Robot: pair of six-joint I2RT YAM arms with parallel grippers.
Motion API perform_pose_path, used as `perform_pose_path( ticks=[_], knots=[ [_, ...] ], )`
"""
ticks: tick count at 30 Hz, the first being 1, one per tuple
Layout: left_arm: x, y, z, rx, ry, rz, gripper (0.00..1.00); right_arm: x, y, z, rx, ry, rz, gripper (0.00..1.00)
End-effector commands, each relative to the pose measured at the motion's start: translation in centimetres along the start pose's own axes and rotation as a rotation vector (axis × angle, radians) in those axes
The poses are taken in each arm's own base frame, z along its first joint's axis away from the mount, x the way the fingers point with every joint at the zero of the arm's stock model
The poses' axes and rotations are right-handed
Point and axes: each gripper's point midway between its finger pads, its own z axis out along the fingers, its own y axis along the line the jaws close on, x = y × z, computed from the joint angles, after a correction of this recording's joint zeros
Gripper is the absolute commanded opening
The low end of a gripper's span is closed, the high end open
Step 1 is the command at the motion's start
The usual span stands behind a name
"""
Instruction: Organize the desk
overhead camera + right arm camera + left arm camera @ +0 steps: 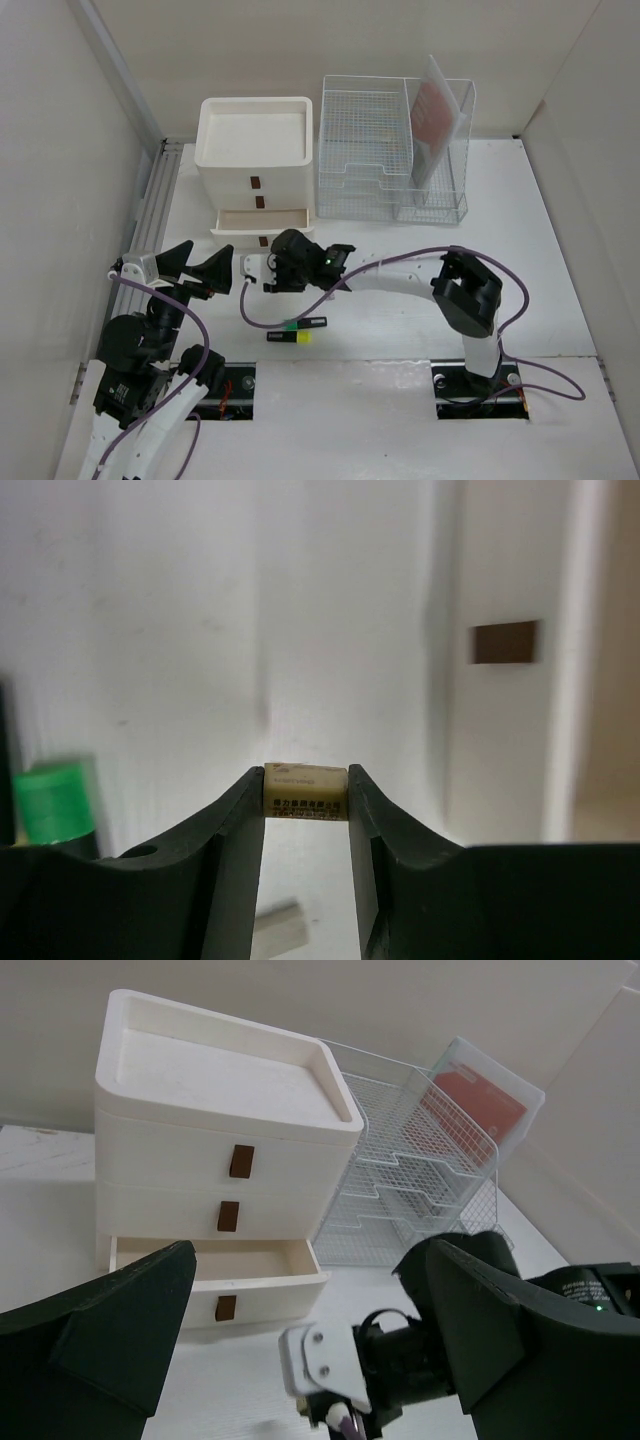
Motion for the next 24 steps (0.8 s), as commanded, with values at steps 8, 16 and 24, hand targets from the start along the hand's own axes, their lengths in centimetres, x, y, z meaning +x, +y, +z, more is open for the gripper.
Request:
perform_pose_path(
  ticks=[8,16,24],
  knots=[
    [-0.9,-0.3,-0.1,0.013,-0.043,-0.013,1.00,-3.2,-12.9,-3.9,0.411,-0.027,0.054,0.11],
    [-0.9,-0.3,-0.1,0.013,-0.043,-0.013,1.00,-1.5,-18.5,-4.2,0.549,0.017,0.111,0.11],
    [-0.9,-0.3,-0.1,0.013,-0.043,-0.013,1.00,-0.8,-20.0,-3.0,0.576,0.036,0.125,0.21]
  ],
)
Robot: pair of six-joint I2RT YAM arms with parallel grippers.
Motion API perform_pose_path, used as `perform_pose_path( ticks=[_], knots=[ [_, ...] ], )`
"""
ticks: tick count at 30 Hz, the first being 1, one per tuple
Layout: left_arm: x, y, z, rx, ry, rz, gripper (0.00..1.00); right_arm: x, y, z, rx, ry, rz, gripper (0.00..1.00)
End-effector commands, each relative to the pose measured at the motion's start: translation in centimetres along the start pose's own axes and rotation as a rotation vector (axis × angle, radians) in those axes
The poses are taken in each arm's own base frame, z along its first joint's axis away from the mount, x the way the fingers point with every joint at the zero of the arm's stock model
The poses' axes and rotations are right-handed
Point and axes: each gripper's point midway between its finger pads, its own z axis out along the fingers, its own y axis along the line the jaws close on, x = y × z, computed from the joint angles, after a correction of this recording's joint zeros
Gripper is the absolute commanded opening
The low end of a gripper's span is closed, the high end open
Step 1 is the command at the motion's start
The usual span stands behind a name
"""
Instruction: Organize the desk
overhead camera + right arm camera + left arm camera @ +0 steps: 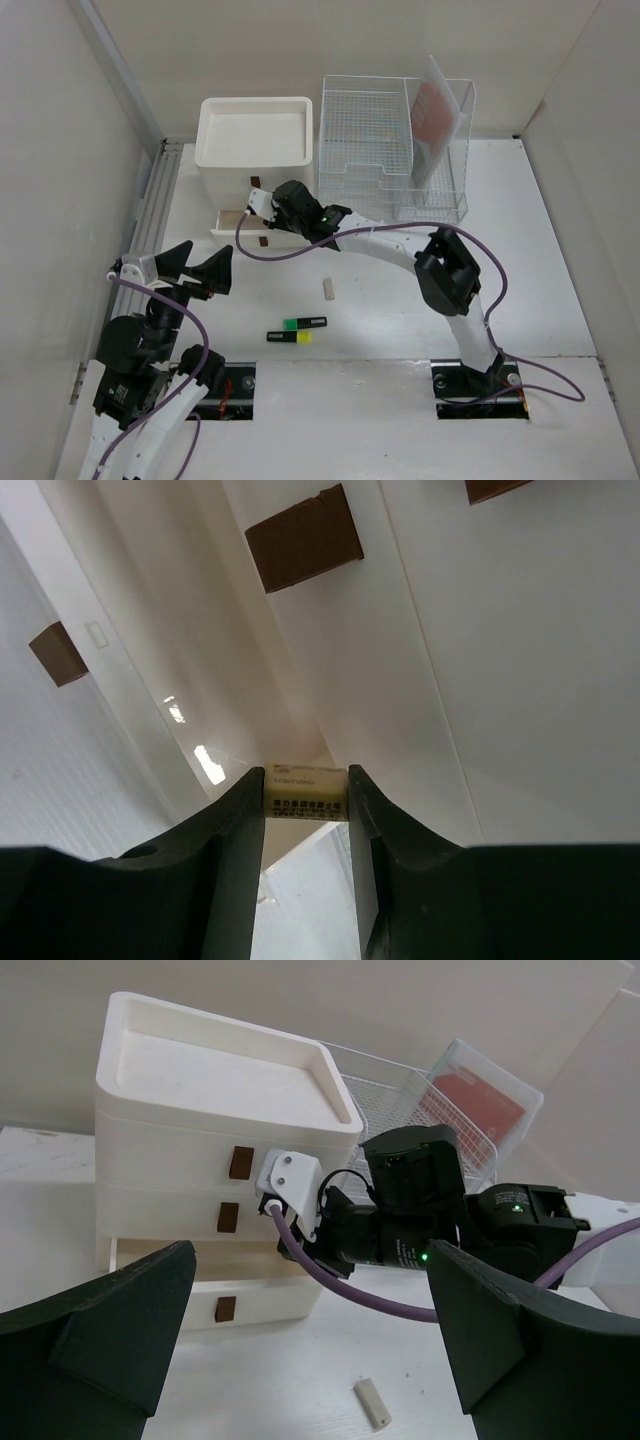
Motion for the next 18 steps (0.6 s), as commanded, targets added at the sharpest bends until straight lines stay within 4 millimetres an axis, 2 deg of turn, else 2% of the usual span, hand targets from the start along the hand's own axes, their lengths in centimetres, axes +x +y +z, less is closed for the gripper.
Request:
perform_pose_path(
  ticks=[1,4,5,7,8,9,14,18],
  knots=[
    [-0.9,-0.3,-0.1,0.012,-0.040,-0.012,1.00,-2.9,-2.8,-0.6,0.081,-0.068,0.029,0.30],
    [-0.9,-0.3,-0.1,0.012,-0.040,-0.012,1.00,-2.9,-2.7,-0.6,0.081,-0.068,0.038,0.38],
    [-0.9,-0.3,-0.1,0.012,-0.040,-0.012,1.00,-2.9,-2.7,-0.6,0.080,-0.069,0.049,0.44],
    [-0.9,-0.3,-0.1,0.012,-0.040,-0.012,1.00,-2.5,-2.4,-0.5,0.074,-0.060,0.046,0.45],
    [-0.9,-0.3,-0.1,0.012,-0.040,-0.012,1.00,-3.0,-2.6,-0.9,0.073,-0.075,0.058,0.48],
    [-0.9,-0.3,-0.1,0.012,-0.040,-0.012,1.00,-2.6,-2.1,-0.8,0.056,-0.066,0.053,0.48],
    [-0.9,-0.3,-0.1,0.012,-0.040,-0.012,1.00,-2.9,-2.1,-1.5,0.039,-0.081,0.072,0.55],
    [-0.9,-0.3,-0.1,0.012,-0.040,-0.012,1.00,-3.4,-2.2,-2.1,0.033,-0.097,0.097,0.55]
  ],
)
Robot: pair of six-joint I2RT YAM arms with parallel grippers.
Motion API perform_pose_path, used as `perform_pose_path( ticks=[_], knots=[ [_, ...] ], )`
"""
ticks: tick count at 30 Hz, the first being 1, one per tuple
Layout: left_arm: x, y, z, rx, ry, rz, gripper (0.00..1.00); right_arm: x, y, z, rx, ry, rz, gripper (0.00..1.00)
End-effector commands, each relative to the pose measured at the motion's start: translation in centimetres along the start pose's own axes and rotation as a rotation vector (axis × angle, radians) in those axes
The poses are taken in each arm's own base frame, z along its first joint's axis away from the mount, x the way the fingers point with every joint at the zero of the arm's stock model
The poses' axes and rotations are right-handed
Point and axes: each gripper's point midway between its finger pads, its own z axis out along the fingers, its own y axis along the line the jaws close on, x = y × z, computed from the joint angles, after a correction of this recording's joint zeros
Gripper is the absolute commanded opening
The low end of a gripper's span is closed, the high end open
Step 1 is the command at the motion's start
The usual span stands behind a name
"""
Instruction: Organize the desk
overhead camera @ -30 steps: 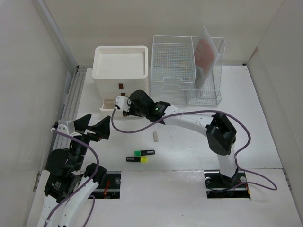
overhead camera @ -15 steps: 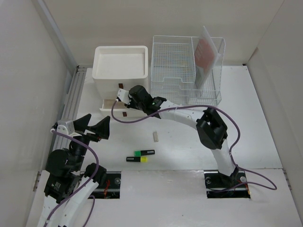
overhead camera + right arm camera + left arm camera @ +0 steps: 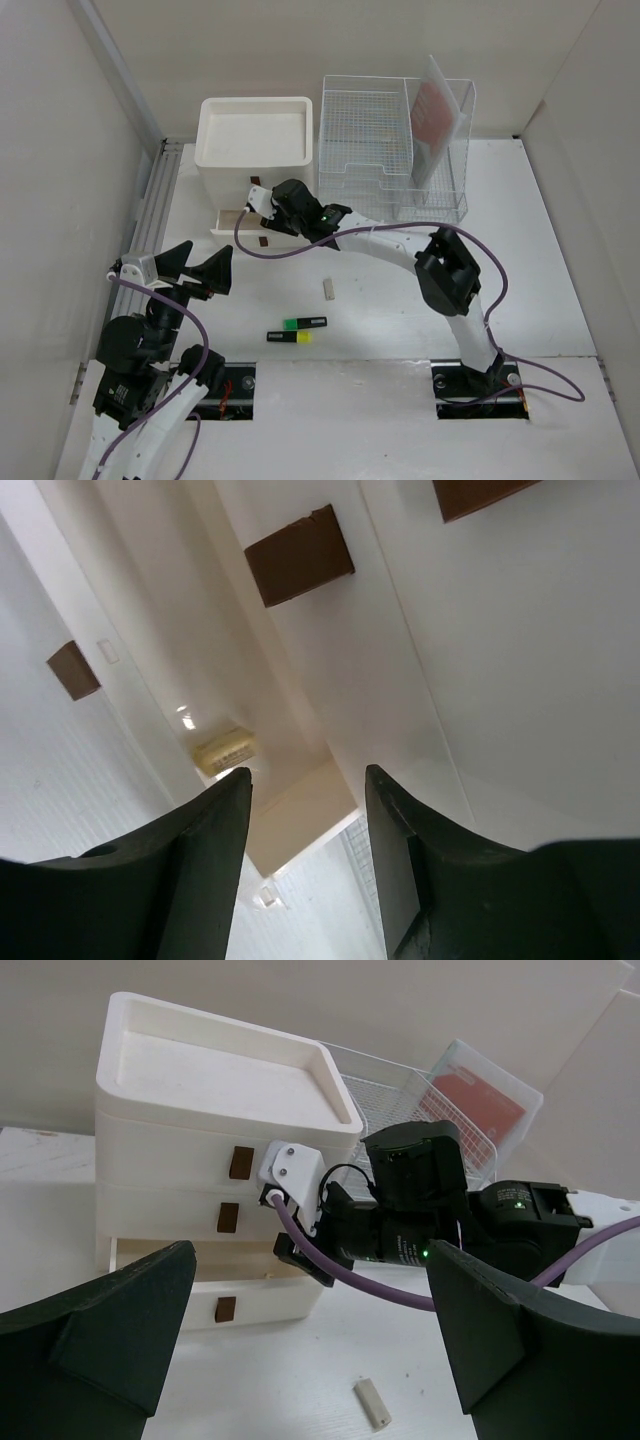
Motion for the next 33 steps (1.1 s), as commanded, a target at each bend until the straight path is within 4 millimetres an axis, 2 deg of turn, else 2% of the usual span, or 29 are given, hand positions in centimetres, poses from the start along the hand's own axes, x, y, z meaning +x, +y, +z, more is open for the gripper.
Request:
perform_pose_path(
  ticks=[1,2,5,6,7,8,9,10,11,12,15,16,18,21,33],
  knots=[
    [-0.8,-0.3,0.0,0.011,-0.038,-0.012,1.00,-3.6,-2.0,-2.7,0.012,-0.105,0.059,0.55],
    [-0.8,-0.3,0.0,0.011,-0.038,-0.012,1.00,-3.7,-1.7,-3.0,-0.008,-0.115,0.070,0.54],
    [-0.8,-0.3,0.0,0.011,-0.038,-0.012,1.00,-5.4,-0.2,-6.2,-0.144,-0.212,0.065,0.50],
    [-0.8,-0.3,0.0,0.011,-0.038,-0.012,1.00,-4.6,1.0,-6.9,-0.201,-0.208,0.032,0.50],
    [-0.8,-0.3,0.0,0.011,-0.038,-0.012,1.00,-5.4,0.9,-9.1,-0.240,-0.251,-0.001,0.49],
    [-0.8,-0.3,0.0,0.011,-0.038,-0.012,1.00,-5.7,2.8,-10.7,-0.379,-0.313,-0.055,0.49],
    [-0.8,-0.3,0.0,0.011,-0.038,-0.012,1.00,-4.5,4.6,-11.8,-0.467,-0.315,-0.112,0.49],
    [-0.8,-0.3,0.0,0.011,-0.038,-0.012,1.00,-3.7,5.3,-14.0,-0.528,-0.337,-0.219,0.49],
    [-0.8,-0.3,0.0,0.011,-0.038,-0.012,1.00,-3.2,7.2,-15.6,-0.632,-0.387,-0.280,0.49],
    [-0.8,-0.3,0.0,0.011,-0.038,-0.012,1.00,-1.1,8.9,-16.3,-0.703,-0.374,-0.333,0.49],
    [-0.4,-0.3,0.1,0.017,-0.027,-0.010,1.00,2.6,10.5,-17.8,-0.833,-0.391,-0.475,0.49],
    [-0.4,-0.3,0.1,0.017,-0.027,-0.010,1.00,4.2,11.4,-17.8,-0.887,-0.379,-0.512,0.49],
    [-0.4,-0.3,0.1,0.017,-0.027,-0.010,1.00,6.2,12.4,-17.5,-0.952,-0.353,-0.534,0.49],
    [-0.4,-0.3,0.1,0.017,-0.027,-0.010,1.00,7.9,13.7,-16.8,-1.000,-0.331,-0.553,0.49],
    [-0.4,-0.3,0.1,0.017,-0.027,-0.010,1.00,10.9,15.3,-13.8,-1.026,-0.244,-0.573,0.49]
  ],
)
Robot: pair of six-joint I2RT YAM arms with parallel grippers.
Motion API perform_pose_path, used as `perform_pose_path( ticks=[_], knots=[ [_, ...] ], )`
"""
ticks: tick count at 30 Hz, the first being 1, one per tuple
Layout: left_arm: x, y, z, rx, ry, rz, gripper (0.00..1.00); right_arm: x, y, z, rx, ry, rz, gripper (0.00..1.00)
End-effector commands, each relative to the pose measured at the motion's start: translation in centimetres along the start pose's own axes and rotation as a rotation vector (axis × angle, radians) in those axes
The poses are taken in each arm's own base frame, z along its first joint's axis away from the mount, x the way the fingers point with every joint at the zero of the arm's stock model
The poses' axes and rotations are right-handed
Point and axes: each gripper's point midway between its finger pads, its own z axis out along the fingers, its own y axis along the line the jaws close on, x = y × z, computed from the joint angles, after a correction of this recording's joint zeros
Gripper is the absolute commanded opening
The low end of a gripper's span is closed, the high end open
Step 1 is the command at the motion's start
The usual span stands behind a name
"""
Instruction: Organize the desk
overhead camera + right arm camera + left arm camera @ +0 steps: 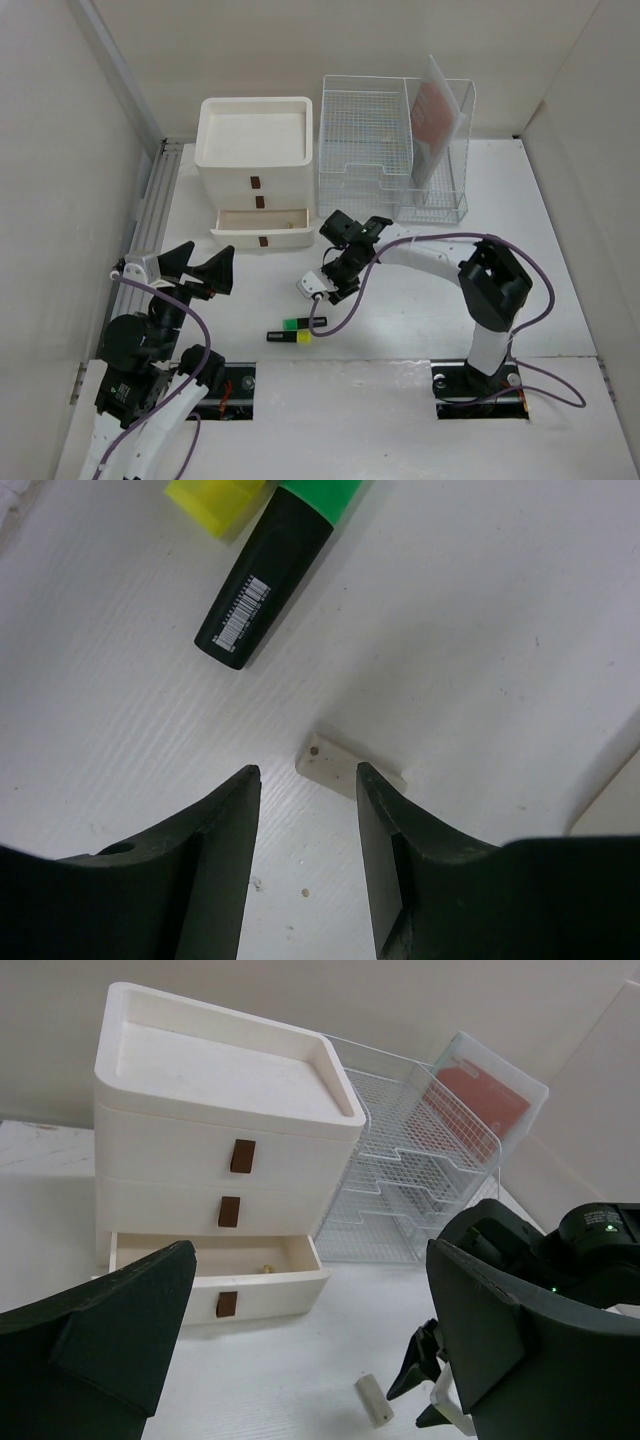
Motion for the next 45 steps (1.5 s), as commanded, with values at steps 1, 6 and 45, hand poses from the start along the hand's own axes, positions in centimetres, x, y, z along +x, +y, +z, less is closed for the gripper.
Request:
perform_pose_path(
  ticks=[1,6,45],
  knots=[
    [-1.2,-0.5,-0.3,0.024,-0.048,-0.014,1.00,0.5,-0.3,1.1,-0.010,-0.006,-0.028,0.49],
    [-1.2,-0.5,-0.3,0.024,-0.048,-0.014,1.00,2.0,-1.9,1.3,0.043,0.068,-0.041,0.52],
    [-1.0,-0.5,-0.1,0.021,-0.040,-0.012,1.00,3.8,-3.3,3.3,0.099,0.198,-0.143,0.61]
  ],
)
